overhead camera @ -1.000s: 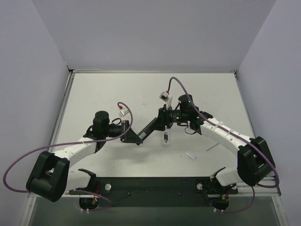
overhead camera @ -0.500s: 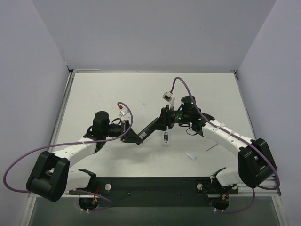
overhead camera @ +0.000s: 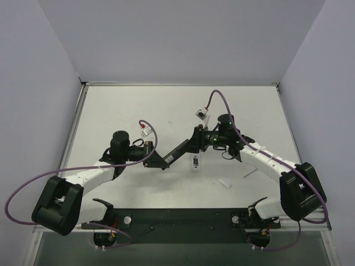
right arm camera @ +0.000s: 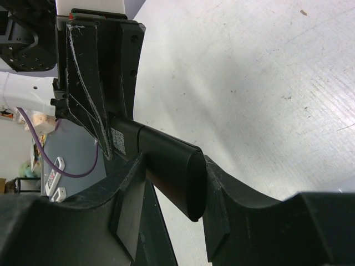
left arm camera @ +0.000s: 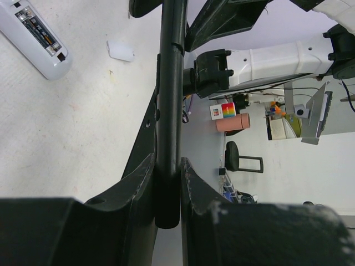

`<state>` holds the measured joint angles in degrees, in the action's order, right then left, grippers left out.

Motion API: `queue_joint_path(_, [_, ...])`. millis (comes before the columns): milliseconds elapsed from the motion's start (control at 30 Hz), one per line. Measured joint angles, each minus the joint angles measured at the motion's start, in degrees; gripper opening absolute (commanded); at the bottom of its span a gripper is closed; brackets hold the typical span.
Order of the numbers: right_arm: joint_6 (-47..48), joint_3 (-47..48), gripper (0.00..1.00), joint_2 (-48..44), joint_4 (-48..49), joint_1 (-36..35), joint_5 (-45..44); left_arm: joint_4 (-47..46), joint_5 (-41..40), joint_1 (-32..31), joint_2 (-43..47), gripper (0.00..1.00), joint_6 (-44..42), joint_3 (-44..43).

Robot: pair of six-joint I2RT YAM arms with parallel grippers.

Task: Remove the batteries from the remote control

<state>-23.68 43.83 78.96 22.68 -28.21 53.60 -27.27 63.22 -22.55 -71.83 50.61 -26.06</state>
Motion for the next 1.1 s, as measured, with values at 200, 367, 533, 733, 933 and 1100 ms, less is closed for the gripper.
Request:
queue_joint_path(200, [-3.1,-1.6,0.23,0.1,2.6,1.9,1.0,-0.2,-0.4,-0.1,-0.2,0.00,0.1,0.0])
queue_joint_path(367, [-4.6,-2.2,0.17,0.5,5.3,5.4,-0.9,1.4,-0.3,0.2,-0.4,0.00,1.1,0.0])
queue_joint_path(533, [-5.3,-2.8,0.00,0.7,7.3,6.6,-2.7,1.0,1.8,0.1,-0.5,0.00,1.4,0.0])
queue_joint_path(733, [-6.3,-3.3,0.05,2.1,7.6,6.9,-2.8,0.3,2.9,0.1,-0.5,0.00,1.7,0.0])
queue_joint_path(933, [-6.4,-3.1,0.16,2.4,5.0,7.2,-6.3,3.5,1.7,0.9,-0.4,0.00,0.0,-0.2])
queue_joint_path(1100, [-6.3,-2.9,0.28,2.7,0.3,7.1,-10.9,18.7,-6.2,3.1,0.9,0.00,-7.5,-3.7])
